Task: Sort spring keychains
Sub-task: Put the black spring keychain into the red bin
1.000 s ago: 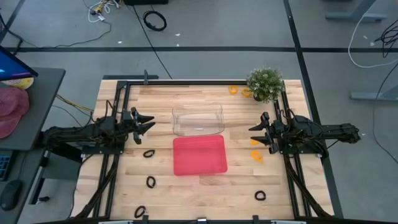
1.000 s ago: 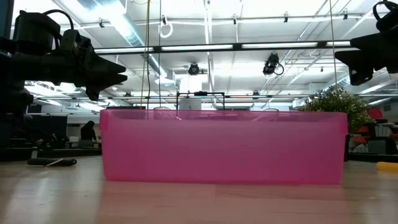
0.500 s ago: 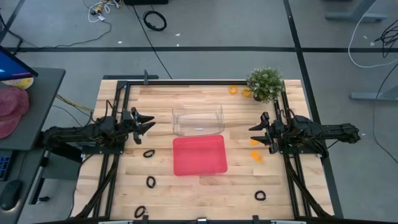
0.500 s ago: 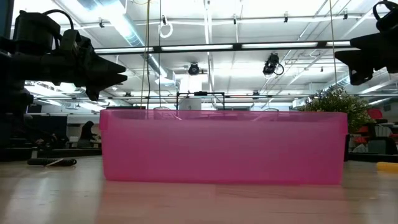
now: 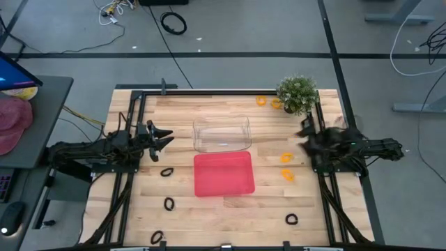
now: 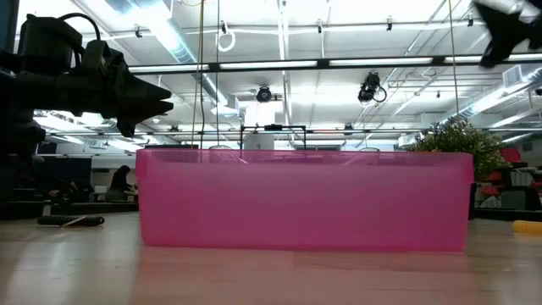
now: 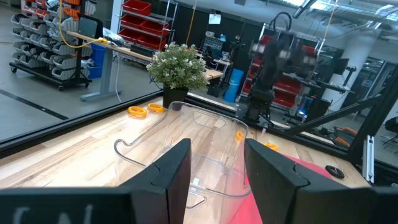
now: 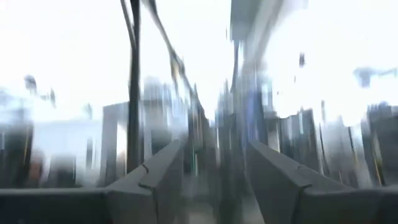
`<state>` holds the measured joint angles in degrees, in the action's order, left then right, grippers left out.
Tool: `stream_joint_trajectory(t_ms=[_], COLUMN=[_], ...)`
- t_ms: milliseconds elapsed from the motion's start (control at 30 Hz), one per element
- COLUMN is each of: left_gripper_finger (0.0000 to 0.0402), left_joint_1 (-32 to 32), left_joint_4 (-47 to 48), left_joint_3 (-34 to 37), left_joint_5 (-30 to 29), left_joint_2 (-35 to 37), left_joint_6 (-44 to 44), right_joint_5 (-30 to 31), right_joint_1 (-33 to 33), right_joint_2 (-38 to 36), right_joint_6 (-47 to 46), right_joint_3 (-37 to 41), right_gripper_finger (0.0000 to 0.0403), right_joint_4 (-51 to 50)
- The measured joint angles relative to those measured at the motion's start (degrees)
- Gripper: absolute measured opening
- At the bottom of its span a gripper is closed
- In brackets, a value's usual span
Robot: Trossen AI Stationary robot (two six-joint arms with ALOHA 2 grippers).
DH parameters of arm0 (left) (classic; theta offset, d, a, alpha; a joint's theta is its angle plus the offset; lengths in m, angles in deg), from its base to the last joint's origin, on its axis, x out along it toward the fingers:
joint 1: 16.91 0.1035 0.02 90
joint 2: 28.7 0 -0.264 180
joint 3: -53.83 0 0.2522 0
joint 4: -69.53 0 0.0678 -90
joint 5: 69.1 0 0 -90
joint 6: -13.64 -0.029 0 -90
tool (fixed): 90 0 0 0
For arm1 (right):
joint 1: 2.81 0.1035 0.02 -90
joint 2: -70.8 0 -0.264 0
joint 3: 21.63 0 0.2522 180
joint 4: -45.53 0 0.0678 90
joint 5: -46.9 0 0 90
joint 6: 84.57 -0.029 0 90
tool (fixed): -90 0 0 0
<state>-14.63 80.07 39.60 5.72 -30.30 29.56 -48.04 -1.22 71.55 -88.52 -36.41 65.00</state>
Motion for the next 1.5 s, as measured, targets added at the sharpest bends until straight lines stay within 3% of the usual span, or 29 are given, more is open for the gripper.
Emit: stream_joint_trajectory(t_ms=[133, 233, 600, 767, 967, 1133, 1300, 1500], left_gripper_finger=[0.0154, 0.0154, 0.0154, 0.0154, 0.0154, 0.0154, 0.0154, 0.0154], left_joint_1=[0.00, 0.00, 0.00, 0.00, 0.00, 0.00, 0.00, 0.00], left_joint_4=[0.00, 0.00, 0.00, 0.00, 0.00, 0.00, 0.00, 0.00], left_joint_3=[0.00, 0.01, 0.00, 0.01, 0.01, 0.02, 0.00, 0.00], left_joint_5=[0.00, 0.00, 0.00, 0.00, 0.00, 0.00, 0.00, 0.00], left_joint_2=[-0.01, 0.01, 0.01, 0.01, 0.01, -0.01, -0.01, 0.00], left_joint_6=[0.00, 0.00, 0.00, 0.00, 0.00, 0.00, 0.00, 0.00], right_joint_5=[0.01, -0.16, -0.49, 0.81, 10.35, 10.83, 6.27, -10.59], right_joint_1=[0.00, 0.00, 0.00, 0.00, 0.00, 0.00, 0.00, 0.00], right_joint_2=[0.00, -0.02, 0.00, 0.00, 0.00, 0.00, 0.05, 1.84], right_joint_6=[0.33, -3.28, -5.04, -17.47, -30.44, -32.31, -28.55, -22.66], right_joint_3=[0.00, -0.04, -0.04, -0.04, -0.04, -0.04, -2.06, -10.80], right_gripper_finger=[0.0180, 0.0180, 0.0180, 0.0180, 0.0180, 0.0180, 0.0180, 0.0180], right_joint_4=[19.74, 26.94, 29.76, 30.13, 36.66, 36.85, 35.68, 26.37])
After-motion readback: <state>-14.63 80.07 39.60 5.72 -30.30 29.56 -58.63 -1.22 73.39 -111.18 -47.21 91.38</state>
